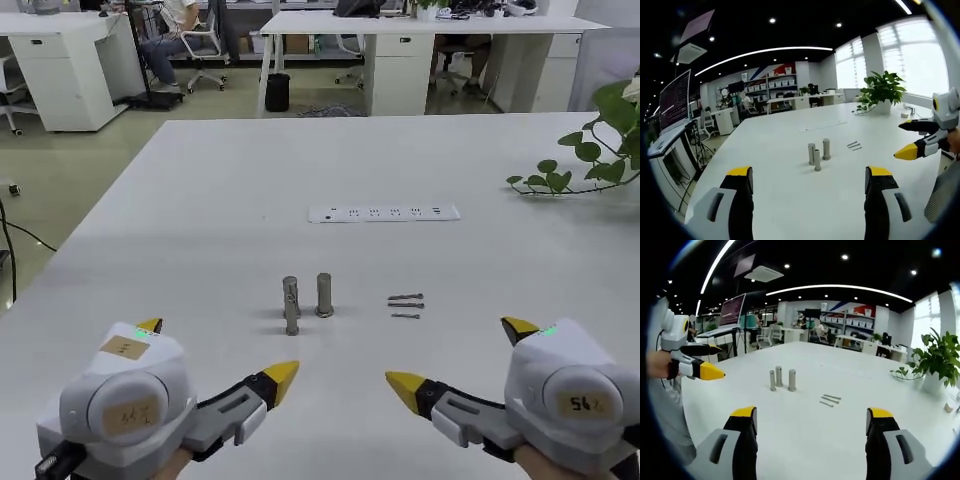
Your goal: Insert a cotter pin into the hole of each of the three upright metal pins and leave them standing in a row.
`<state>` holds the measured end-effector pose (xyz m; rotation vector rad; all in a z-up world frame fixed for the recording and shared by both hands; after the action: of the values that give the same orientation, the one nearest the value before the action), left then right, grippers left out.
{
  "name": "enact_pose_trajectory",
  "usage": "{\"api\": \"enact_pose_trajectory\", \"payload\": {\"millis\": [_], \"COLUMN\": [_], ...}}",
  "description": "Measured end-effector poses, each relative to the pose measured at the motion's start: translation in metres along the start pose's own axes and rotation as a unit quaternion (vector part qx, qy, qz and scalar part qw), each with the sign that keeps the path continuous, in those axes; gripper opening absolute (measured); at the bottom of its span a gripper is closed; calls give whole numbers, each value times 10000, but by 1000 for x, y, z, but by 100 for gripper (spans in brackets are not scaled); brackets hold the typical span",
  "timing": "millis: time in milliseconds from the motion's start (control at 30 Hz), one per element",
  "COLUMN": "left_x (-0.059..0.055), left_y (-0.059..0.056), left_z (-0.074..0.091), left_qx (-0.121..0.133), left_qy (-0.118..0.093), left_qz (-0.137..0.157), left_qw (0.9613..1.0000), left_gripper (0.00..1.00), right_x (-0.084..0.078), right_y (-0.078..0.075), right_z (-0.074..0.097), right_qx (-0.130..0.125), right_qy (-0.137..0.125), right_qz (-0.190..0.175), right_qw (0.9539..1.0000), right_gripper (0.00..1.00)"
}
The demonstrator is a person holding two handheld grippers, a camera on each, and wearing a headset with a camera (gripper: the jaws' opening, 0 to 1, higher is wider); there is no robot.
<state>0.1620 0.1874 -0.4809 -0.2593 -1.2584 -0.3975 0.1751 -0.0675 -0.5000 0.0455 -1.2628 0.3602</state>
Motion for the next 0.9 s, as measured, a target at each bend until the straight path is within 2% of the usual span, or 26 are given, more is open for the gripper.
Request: {"api": "enact_pose_trajectory", "payload": {"millis": [367,667,900], "left_x": [-1,0,0], "left_y": [1,2,1], "left_z": [0,1,1], "left_qx": [-1,18,-10], "left_qy": [12,29,31], "left_qz": [-5,-27,-34], "left_qw": [10000,10000,10000], "left_gripper": [90,88,87], "right_x": [-2,0,-2], "right_y": [5,5,4], "right_z": [0,1,2], "right_qx": [125,158,189], "right_qy": [78,91,182], "right_qz": [99,22,-110], "right_qw": [9998,9998,9996], "right_gripper": [84,82,75]}}
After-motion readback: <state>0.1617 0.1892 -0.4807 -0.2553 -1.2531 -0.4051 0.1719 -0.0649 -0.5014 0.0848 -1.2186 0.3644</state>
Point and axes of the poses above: the centre of the closed fingertips' face, and the gripper's own axes: z roughly backward along the fingers, y roughly to its left, x roughly out of its top, the point moved 5 cm from there along z, roughly backward along the fingers, and after that the axes turned 9 degrees about -x, right-handed, at the moved point
